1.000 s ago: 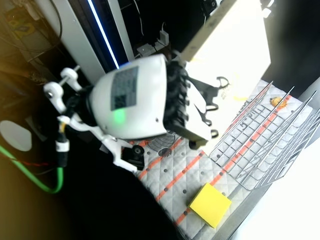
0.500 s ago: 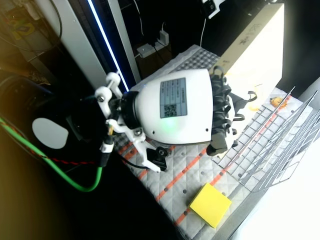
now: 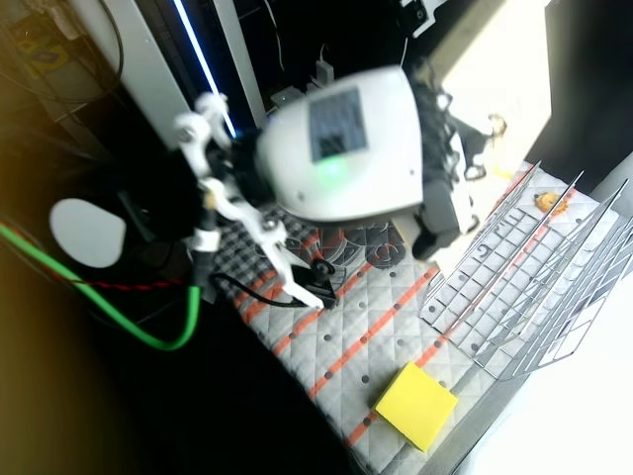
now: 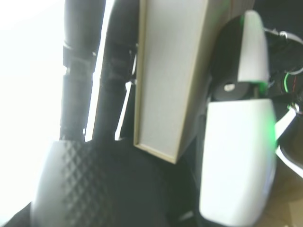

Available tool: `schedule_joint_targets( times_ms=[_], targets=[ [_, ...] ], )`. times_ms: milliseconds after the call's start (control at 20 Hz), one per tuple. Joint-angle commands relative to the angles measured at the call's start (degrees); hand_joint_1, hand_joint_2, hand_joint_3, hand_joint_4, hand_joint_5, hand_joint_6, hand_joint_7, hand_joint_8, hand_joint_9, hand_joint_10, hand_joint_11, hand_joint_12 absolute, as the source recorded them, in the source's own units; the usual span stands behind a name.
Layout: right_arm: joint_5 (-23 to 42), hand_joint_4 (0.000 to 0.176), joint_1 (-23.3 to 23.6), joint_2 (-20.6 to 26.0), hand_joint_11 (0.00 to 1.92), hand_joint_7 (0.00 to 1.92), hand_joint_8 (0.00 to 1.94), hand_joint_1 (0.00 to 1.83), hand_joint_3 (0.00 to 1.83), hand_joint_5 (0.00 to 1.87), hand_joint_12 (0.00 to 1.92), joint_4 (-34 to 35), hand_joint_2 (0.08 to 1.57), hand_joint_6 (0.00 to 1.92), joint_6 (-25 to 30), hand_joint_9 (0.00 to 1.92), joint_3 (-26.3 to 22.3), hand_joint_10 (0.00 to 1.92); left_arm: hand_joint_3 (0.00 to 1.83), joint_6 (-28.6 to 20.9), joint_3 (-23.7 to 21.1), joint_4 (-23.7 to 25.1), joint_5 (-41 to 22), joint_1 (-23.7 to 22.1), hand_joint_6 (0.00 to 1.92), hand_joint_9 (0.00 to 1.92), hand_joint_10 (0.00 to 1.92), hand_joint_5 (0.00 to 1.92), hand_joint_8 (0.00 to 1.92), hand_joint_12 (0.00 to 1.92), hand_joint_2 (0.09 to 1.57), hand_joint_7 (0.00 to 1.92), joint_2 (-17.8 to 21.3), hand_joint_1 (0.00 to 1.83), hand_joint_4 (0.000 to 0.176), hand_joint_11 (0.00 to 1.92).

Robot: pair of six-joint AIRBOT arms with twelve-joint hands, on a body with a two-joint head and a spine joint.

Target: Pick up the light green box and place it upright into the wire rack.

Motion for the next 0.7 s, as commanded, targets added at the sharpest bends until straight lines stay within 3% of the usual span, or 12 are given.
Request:
schedule_joint_targets(
  times_ms=[0,50,100,150,350,500,600,650],
  targets=[
    [6.10,0.000,1.47,0.32,1.34,1.43,0.00,1.14,0.00,0.92,0.65,2.79,1.15,1.06,0.18,1.61,0.41,0.00,0.00,-0.36,0.17,-0.71,-6.93,-0.65,0.00,0.44,0.00,0.57,0.00,0.75,1.12,0.42,-0.14,0.34,0.065,0.09],
    [6.04,0.000,1.65,0.32,1.34,1.43,0.00,1.14,0.00,0.92,0.64,2.80,1.15,1.06,0.18,1.61,0.59,0.00,0.00,-0.36,0.17,-0.69,-6.93,-0.68,0.00,0.45,0.01,0.56,0.00,0.75,1.12,0.42,-0.14,0.34,0.074,0.11],
    [5.82,0.000,1.81,0.32,1.33,1.43,0.00,1.14,0.00,0.92,0.64,2.79,1.15,1.06,0.18,1.61,0.82,0.00,0.00,-0.36,0.17,-0.63,-6.91,-0.71,0.00,0.45,0.01,0.56,0.00,0.75,1.12,0.43,-0.14,0.35,0.070,0.11],
    [5.43,0.000,1.97,0.31,1.34,1.44,0.00,1.14,0.00,0.91,0.64,2.77,1.15,1.07,0.18,1.61,1.30,0.00,0.00,-0.36,0.20,-0.55,-6.81,-0.76,0.00,0.47,0.01,0.55,0.01,0.75,1.11,0.44,-0.13,0.37,0.085,0.12],
    [3.11,0.000,2.23,-0.12,1.36,1.42,0.00,1.14,0.00,0.90,0.59,2.76,1.16,1.09,0.18,1.59,3.18,0.00,0.00,-0.36,0.26,-0.38,-6.74,-0.80,0.00,0.46,0.00,0.58,0.00,0.70,1.11,0.44,-0.13,0.40,0.056,0.12],
    [0.36,0.000,2.24,-1.45,1.34,1.43,0.00,1.14,0.00,0.90,0.57,2.77,1.16,1.09,0.18,1.58,4.78,0.00,0.00,-0.36,0.32,-0.27,-6.75,-0.89,0.00,0.45,0.00,0.57,0.00,0.68,1.11,0.43,-0.23,0.36,0.066,0.11],
    [-0.58,0.000,2.23,-2.33,1.36,1.46,0.01,1.14,0.00,0.91,0.56,2.74,1.15,1.07,0.18,1.61,5.39,0.01,0.00,-0.36,0.32,-0.26,-6.81,-0.89,0.00,0.47,0.01,0.58,0.00,0.68,1.12,0.44,-0.23,0.34,0.053,0.12],
    [-1.03,0.000,2.23,-2.68,1.42,1.50,0.01,1.14,0.00,0.89,0.54,2.65,1.16,1.10,0.18,1.64,5.60,0.01,0.00,-0.36,0.32,-0.23,-6.83,-0.95,0.00,0.47,0.01,0.56,0.00,0.69,1.12,0.43,-0.23,0.33,0.066,0.13]
  ],
)
